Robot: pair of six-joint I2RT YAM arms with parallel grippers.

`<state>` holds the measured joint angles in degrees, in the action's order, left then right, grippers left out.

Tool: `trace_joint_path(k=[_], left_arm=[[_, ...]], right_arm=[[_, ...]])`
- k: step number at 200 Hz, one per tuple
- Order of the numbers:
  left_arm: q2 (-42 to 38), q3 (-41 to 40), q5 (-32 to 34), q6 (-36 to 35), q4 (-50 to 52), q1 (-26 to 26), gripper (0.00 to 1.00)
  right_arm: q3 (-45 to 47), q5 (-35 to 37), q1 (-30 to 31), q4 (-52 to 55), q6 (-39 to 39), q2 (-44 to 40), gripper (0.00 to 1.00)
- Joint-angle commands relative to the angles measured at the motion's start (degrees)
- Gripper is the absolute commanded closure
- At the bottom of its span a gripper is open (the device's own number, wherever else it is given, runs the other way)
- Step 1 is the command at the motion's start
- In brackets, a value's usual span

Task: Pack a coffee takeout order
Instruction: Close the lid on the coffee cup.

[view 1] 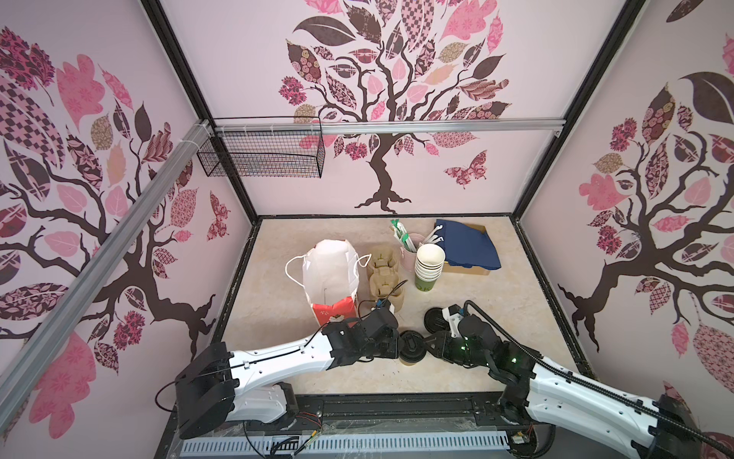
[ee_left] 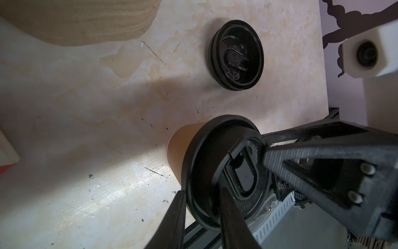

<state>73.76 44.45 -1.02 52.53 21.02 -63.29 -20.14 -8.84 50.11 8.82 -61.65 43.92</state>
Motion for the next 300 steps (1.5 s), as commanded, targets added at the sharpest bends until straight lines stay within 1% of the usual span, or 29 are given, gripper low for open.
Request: trace_joint_path(k=[1, 21, 61, 70, 85, 105, 119, 132, 158, 189, 223, 256, 300], left_arm=[[1.39, -2.54, -0.05, -1.91, 4.51, 0.18, 0.71], [1.57, -1.19, -0.08, -2.74, 4.74, 0.07, 0.70], [0.61, 1.66, -0.13, -4.94, 5.55, -0.17, 0.66], [0.60, 2.17, -0.05, -5.14, 5.96, -0.13, 0.65], [0.58, 2.53, 0.05, -5.37, 5.97, -0.17, 0.65], [0.64, 3.06, 0.05, -5.86, 6.14, -0.17, 0.64], [0.60, 3.47, 0.03, -6.27, 6.31, -0.17, 0.64], [0.30, 3.64, 0.00, -6.54, 6.23, -0.15, 0.64], [0.24, 3.73, -0.25, -6.99, 5.56, -0.17, 0.63], [1.33, 4.34, -0.92, -7.37, 4.83, -0.17, 0.62], [2.48, 4.64, -0.35, -7.41, 4.95, -0.17, 0.63], [3.53, 5.87, 0.74, -8.32, 7.87, -0.17, 0.64], [4.52, 6.31, 0.22, -9.03, 8.23, -0.17, 0.65]], right_arm=[[0.93, -0.35, -0.01, 4.84, 0.17, 0.55, 0.70], [-0.76, -0.17, -0.01, 4.89, 0.94, 0.57, 0.70], [-4.60, -0.13, -0.01, 5.31, 2.92, 0.30, 0.64], [-5.67, -0.03, -0.01, 6.34, 3.81, 0.66, 0.61], [-7.08, 0.86, -0.01, 8.39, 5.01, 0.98, 0.55], [-7.54, 1.67, -0.01, 9.46, 5.60, 0.76, 0.50], [-7.59, 2.02, -0.01, 9.85, 5.49, 0.36, 0.49], [-7.80, 2.51, -0.01, 10.62, 5.44, -0.12, 0.50], [-8.24, 3.13, -0.01, 12.72, 5.86, -1.41, 0.55], [-8.51, 0.57, -0.01, 15.72, 7.13, -0.88, 0.62], [-7.36, 0.21, -0.01, 16.66, 7.46, -1.56, 0.69], [-5.89, -5.07, -0.01, 11.84, 6.49, -0.20, 0.69], [-6.36, -8.15, -0.01, 13.09, 8.44, 1.45, 0.67]])
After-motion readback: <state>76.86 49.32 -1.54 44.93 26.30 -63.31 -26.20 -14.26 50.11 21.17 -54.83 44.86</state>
